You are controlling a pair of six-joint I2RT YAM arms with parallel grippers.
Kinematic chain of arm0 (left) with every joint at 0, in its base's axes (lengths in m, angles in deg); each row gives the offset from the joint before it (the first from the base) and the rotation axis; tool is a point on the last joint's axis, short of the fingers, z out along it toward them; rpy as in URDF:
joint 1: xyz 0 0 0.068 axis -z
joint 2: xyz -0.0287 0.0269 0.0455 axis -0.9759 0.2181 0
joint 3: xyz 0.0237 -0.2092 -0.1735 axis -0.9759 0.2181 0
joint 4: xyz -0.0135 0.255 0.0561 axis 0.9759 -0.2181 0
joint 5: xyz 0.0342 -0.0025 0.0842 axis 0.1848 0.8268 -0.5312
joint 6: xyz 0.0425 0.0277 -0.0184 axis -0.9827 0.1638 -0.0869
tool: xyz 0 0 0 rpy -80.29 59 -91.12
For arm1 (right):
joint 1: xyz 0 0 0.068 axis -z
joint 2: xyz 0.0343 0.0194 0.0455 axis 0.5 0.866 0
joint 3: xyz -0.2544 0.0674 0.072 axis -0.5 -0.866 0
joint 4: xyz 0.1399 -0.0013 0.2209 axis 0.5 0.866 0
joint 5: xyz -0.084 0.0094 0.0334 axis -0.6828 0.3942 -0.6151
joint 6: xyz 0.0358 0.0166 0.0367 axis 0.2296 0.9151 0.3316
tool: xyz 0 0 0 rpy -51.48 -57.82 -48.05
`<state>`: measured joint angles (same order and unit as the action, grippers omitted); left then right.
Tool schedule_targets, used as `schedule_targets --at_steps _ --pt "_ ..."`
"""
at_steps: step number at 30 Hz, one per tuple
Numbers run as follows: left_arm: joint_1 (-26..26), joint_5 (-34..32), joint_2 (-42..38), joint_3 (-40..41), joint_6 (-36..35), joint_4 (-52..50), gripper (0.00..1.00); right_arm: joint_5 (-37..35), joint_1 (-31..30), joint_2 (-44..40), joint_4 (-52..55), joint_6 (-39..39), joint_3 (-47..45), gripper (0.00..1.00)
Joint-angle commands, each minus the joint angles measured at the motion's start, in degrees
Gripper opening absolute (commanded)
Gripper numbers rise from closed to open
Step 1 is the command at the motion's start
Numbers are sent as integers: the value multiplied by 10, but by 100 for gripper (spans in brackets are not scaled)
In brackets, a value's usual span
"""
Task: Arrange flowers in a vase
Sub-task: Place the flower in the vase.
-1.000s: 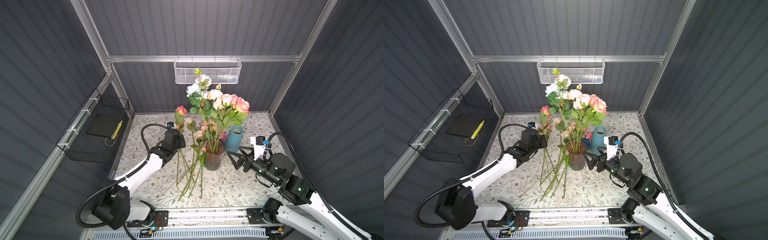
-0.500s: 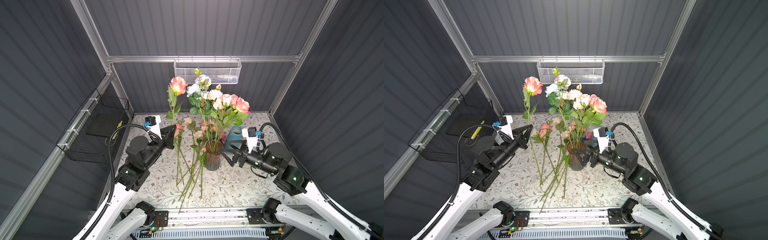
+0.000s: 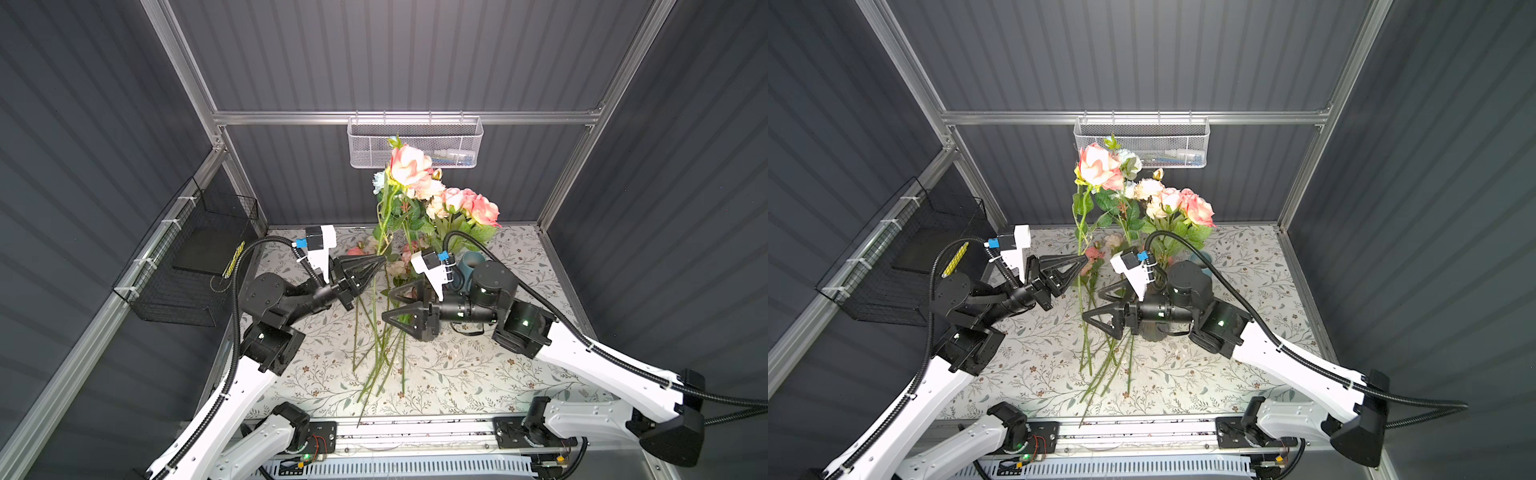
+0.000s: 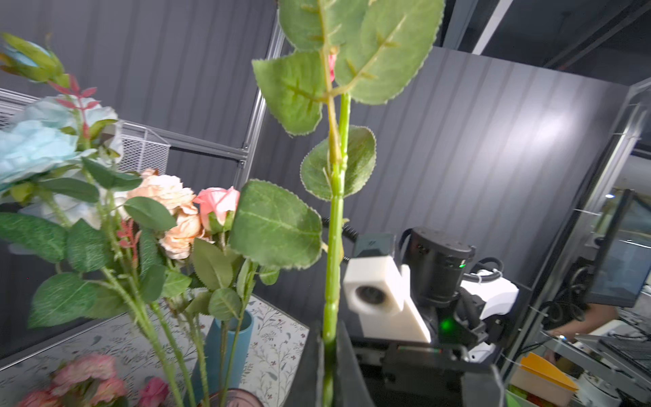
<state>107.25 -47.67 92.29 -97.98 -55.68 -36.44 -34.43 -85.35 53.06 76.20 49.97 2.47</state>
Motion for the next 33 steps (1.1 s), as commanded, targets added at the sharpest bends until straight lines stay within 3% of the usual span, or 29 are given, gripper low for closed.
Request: schedule_targets --at_steps 1,12,14,15,18,19,23,28,33 --pt "-1 54 12 -2 67 102 0 25 -10 11 -36 -1 26 81" --pt "2 71 42 0 112 148 0 29 -12 30 -56 7 34 15" --pt "3 65 40 2 112 146 9 27 -12 30 -60 8 33 0" --pt "3 60 38 1 108 139 20 20 -12 28 -61 8 31 0" --pt "3 15 15 10 78 94 92 -24 -11 -1 -68 -3 8 0" --pt "3 0 3 13 64 76 100 -43 -9 -17 -65 -12 0 0" --pt "3 -80 -45 7 -7 -34 100 -150 -1 -100 -14 -71 -16 0" --pt "3 -259 -117 28 -70 -151 100 -308 5 -181 58 -160 -22 0" --pt "2 -294 -128 53 -81 -201 100 -434 26 -196 42 -241 -36 0"
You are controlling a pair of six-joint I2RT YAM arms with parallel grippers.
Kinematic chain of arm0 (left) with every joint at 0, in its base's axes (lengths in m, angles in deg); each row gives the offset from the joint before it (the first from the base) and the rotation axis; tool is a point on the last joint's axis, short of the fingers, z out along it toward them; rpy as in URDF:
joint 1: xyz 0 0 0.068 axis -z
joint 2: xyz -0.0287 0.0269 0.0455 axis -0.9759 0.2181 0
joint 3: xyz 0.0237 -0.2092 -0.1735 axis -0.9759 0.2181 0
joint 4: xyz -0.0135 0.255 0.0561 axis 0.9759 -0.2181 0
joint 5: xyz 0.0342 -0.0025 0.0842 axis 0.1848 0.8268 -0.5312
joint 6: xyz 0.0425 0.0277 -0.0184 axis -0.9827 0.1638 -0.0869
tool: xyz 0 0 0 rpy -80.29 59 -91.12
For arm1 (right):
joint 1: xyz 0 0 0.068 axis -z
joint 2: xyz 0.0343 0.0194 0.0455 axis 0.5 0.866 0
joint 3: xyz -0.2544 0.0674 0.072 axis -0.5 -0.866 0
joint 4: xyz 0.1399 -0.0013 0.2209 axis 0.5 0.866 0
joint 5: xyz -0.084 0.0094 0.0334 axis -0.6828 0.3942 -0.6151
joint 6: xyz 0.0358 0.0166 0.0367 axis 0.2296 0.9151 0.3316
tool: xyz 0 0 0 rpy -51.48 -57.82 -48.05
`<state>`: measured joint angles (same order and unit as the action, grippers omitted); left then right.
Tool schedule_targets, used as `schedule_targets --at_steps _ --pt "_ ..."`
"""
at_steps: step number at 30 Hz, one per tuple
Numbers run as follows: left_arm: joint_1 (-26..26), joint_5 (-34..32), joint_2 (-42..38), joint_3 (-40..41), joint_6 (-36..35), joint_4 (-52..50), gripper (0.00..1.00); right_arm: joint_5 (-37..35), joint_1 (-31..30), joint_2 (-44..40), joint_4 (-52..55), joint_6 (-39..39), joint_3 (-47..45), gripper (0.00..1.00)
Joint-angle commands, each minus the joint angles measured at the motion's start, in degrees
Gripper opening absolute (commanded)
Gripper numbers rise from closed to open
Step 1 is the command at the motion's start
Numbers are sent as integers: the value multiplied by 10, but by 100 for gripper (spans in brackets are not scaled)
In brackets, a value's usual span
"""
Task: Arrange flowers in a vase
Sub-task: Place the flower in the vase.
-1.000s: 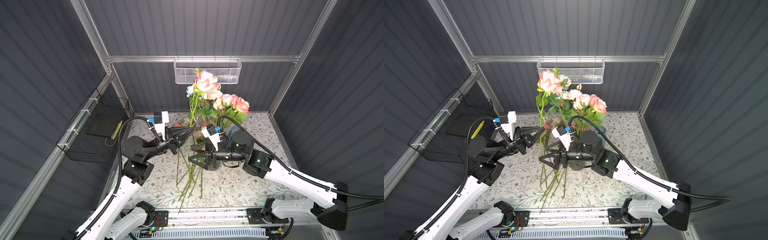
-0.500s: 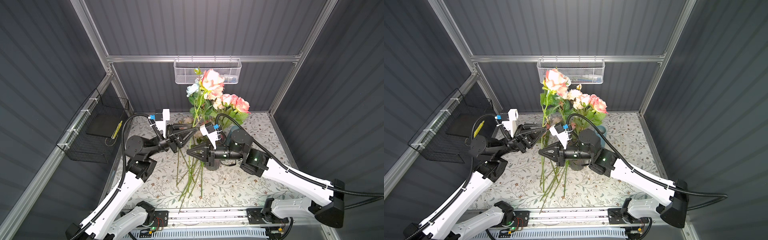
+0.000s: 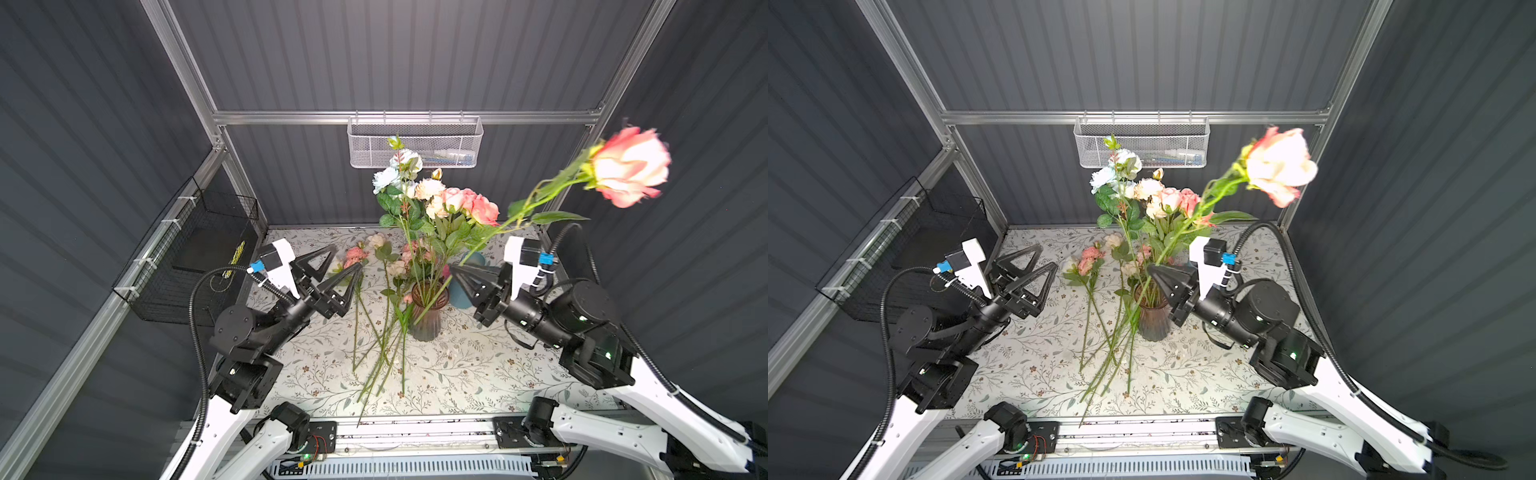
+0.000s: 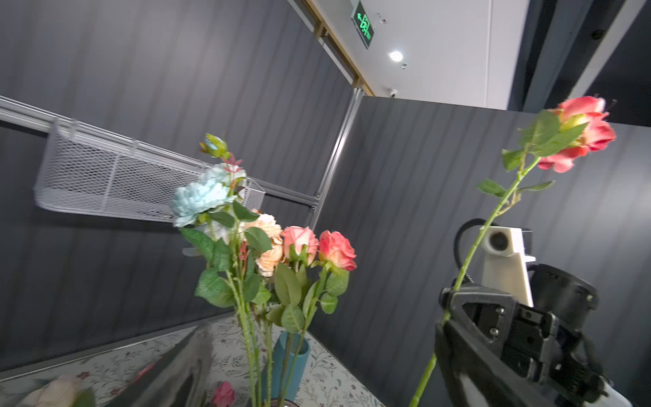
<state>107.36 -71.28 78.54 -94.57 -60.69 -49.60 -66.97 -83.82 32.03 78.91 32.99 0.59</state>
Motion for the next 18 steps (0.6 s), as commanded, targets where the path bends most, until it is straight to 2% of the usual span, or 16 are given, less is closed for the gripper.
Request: schedule_targets --at_steps 1,8,18 --pt "2 -59 12 22 -30 -77 100 -112 20 19 6 -78 -19 0" --pt "2 -76 7 55 -24 -105 100 -90 86 71 -68 -86 -42 0" --pt "2 -85 13 88 -11 -113 100 -75 97 119 -116 -34 -146 0"
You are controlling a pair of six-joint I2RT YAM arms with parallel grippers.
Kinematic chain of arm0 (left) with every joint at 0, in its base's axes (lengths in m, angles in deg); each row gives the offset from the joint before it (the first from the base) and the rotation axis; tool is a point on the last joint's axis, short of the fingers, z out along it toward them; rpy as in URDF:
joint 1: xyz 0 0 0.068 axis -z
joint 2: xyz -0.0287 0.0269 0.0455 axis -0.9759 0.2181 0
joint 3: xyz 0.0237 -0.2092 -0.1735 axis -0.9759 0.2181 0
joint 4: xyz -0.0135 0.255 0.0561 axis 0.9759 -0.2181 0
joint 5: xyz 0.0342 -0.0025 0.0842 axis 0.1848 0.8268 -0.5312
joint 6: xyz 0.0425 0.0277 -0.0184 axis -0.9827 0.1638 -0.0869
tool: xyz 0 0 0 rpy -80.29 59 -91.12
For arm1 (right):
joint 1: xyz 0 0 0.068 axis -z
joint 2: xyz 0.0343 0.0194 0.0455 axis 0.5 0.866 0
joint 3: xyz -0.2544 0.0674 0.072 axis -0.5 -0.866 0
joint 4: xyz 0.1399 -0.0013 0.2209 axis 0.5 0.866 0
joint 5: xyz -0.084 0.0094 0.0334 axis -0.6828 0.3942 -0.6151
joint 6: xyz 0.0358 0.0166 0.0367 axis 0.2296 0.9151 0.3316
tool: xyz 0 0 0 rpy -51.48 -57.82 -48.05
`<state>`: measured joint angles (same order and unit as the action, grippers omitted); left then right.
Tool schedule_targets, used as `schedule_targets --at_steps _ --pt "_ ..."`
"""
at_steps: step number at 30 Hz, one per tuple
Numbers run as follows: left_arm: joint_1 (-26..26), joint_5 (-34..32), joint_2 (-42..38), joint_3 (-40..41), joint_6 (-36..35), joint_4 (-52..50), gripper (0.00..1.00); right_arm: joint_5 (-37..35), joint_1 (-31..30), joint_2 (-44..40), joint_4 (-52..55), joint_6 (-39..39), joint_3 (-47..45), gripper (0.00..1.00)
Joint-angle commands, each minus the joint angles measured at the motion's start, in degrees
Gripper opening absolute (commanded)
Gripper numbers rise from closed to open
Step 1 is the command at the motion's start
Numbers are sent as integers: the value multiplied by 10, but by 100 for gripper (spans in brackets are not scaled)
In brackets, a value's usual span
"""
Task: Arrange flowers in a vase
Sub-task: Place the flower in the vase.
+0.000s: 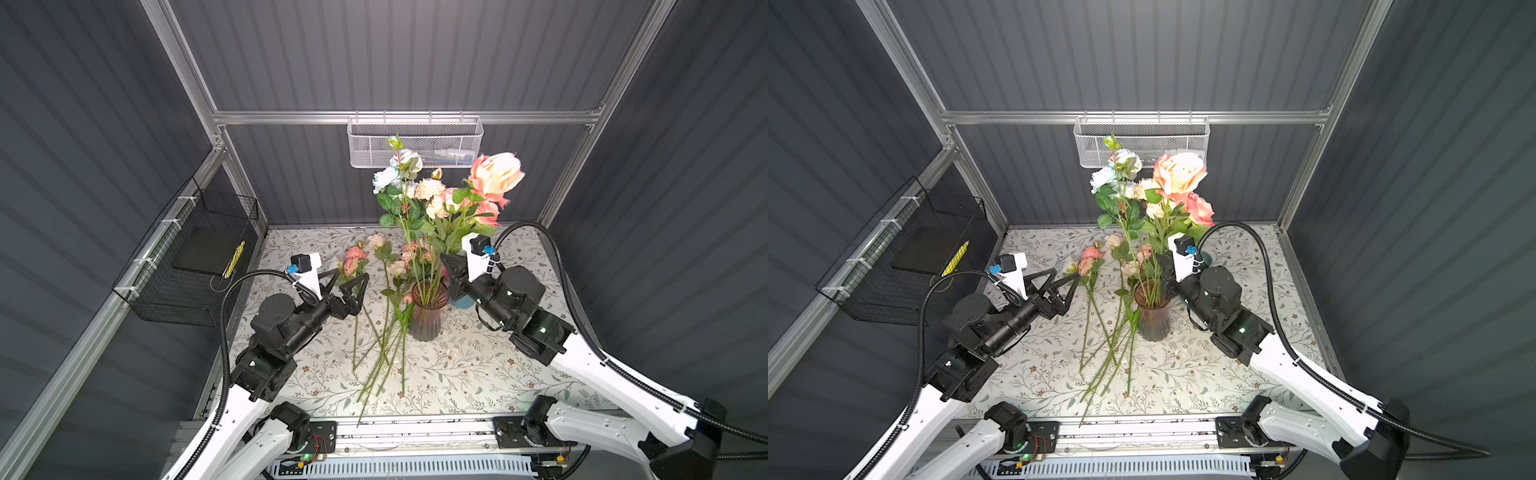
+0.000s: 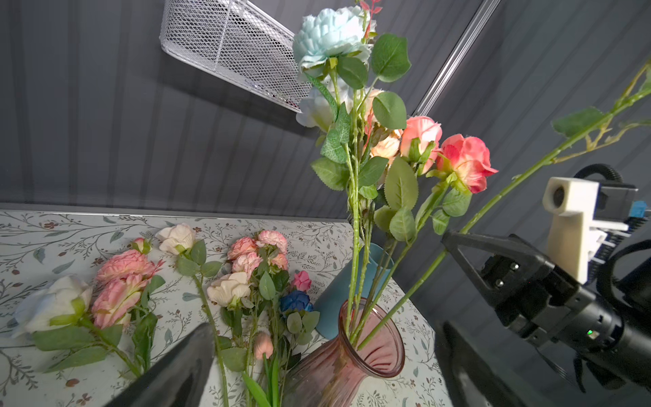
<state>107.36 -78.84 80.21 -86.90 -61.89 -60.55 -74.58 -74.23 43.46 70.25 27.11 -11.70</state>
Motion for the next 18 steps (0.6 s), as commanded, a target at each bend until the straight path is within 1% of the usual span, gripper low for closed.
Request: schedule_targets --at_steps 1,5,6,7,8,10,12,14,18 --pt "2 -13 1 14 2 -6 100 4 0 6 -29 36 -36 0" --pt "2 -40 30 13 16 -27 100 4 -3 8 -17 71 -69 0" --pt "2 -42 39 12 18 -33 99 2 -4 5 -12 80 -74 5" --pt "2 -46 51 9 22 -41 99 1 -4 1 -7 93 -81 14" --pt "2 -49 63 6 25 -49 99 1 -4 -2 -1 102 -86 23" --pt "2 -55 88 2 31 -62 97 2 -4 -12 13 124 -95 47" --pt "2 -62 110 2 38 -71 97 2 -5 -24 25 140 -104 63" --pt "1 -66 133 1 42 -76 96 1 -6 -42 27 151 -115 70" --pt "0 -73 190 -8 49 -84 95 -2 -8 -82 47 171 -124 80"
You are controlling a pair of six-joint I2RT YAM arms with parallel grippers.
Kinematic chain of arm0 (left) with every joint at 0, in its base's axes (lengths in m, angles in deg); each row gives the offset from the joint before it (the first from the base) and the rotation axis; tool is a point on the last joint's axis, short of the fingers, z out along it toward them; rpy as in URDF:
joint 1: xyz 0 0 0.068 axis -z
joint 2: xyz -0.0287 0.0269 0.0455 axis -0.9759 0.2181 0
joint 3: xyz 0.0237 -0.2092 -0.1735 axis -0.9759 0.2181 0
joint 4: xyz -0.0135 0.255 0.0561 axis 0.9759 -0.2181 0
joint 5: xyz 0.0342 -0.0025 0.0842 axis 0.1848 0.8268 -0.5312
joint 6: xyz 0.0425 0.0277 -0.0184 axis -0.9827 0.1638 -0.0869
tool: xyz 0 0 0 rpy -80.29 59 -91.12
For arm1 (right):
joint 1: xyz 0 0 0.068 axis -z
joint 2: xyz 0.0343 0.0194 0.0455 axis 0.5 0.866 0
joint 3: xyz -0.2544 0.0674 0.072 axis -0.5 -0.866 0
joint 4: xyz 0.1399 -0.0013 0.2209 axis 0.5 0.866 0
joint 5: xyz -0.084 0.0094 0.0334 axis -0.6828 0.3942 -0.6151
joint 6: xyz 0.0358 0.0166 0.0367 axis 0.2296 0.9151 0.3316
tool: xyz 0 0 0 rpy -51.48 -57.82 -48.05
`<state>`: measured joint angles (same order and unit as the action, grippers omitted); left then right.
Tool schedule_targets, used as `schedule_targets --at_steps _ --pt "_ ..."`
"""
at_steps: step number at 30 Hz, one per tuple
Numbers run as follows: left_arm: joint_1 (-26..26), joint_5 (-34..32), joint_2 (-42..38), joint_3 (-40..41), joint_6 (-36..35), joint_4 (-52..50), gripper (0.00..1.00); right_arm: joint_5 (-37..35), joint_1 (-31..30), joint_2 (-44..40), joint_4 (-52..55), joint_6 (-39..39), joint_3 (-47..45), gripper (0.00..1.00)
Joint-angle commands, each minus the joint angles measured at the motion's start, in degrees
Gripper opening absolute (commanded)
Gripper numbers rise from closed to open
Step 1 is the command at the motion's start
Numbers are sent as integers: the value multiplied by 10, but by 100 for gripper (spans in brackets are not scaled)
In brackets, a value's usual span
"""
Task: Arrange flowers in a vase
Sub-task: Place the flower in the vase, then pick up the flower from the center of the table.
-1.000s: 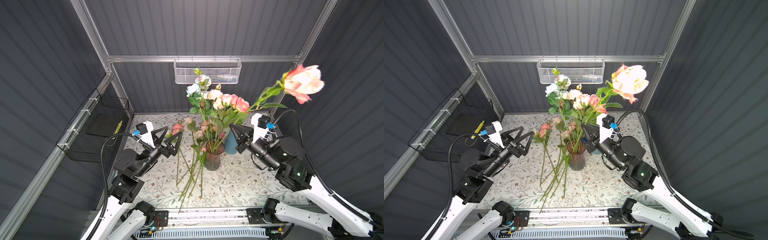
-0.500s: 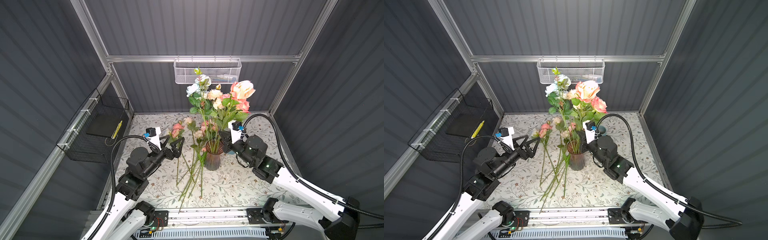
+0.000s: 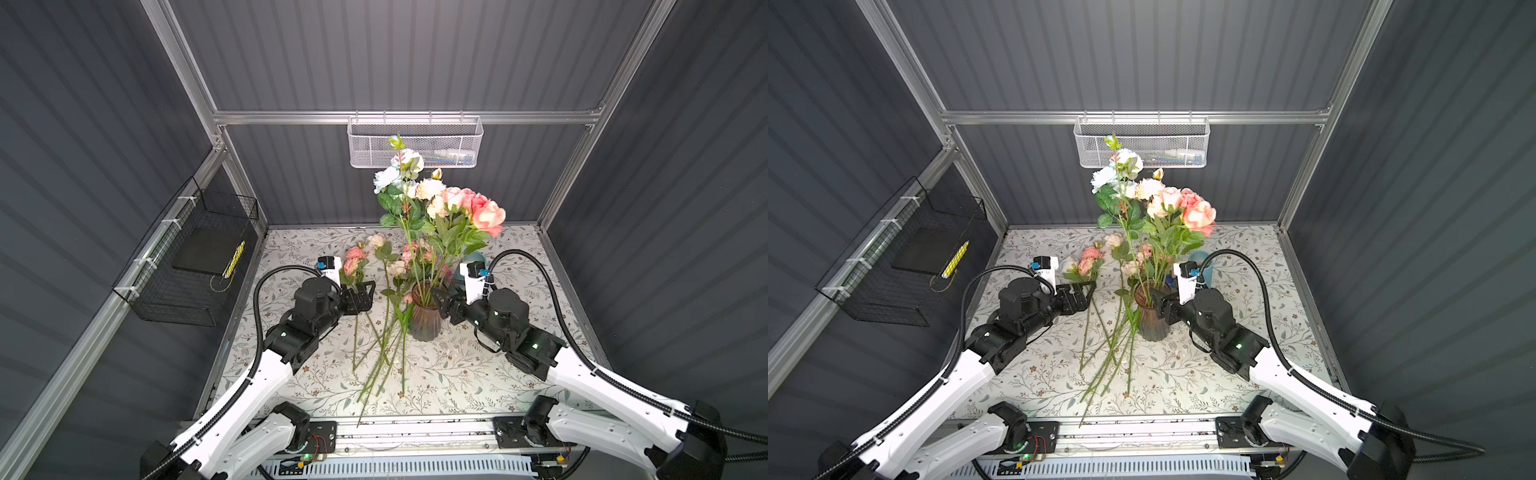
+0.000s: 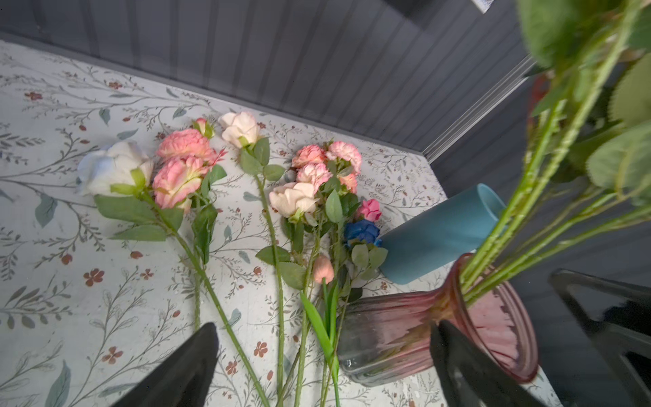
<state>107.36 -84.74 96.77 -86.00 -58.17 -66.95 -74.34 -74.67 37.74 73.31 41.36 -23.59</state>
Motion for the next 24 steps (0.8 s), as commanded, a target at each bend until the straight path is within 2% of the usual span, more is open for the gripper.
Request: schedule_targets --at_steps 1,3,7,10,16,21,23,24 --pt "0 -13 39 -18 13 -18 95 -5 -5 -36 22 32 -9 86" --pt "-1 -16 73 -24 16 -17 92 -2 -5 -59 33 41 -14 96" --pt "-1 -33 169 -56 15 -39 70 -2 -8 -97 56 51 -21 96" --pt "-3 -61 242 -74 16 -50 60 -2 -9 -118 72 55 -22 96" --pt "-4 -83 361 -122 24 -72 49 -11 -11 -141 93 58 -20 95" --pt "-4 -106 412 -134 23 -89 54 -20 -12 -159 100 56 -22 95" --pt "-4 -113 427 -134 20 -86 47 -20 -12 -163 99 55 -23 95" --pt "-4 -118 435 -136 19 -85 40 -20 -12 -165 99 55 -22 95"
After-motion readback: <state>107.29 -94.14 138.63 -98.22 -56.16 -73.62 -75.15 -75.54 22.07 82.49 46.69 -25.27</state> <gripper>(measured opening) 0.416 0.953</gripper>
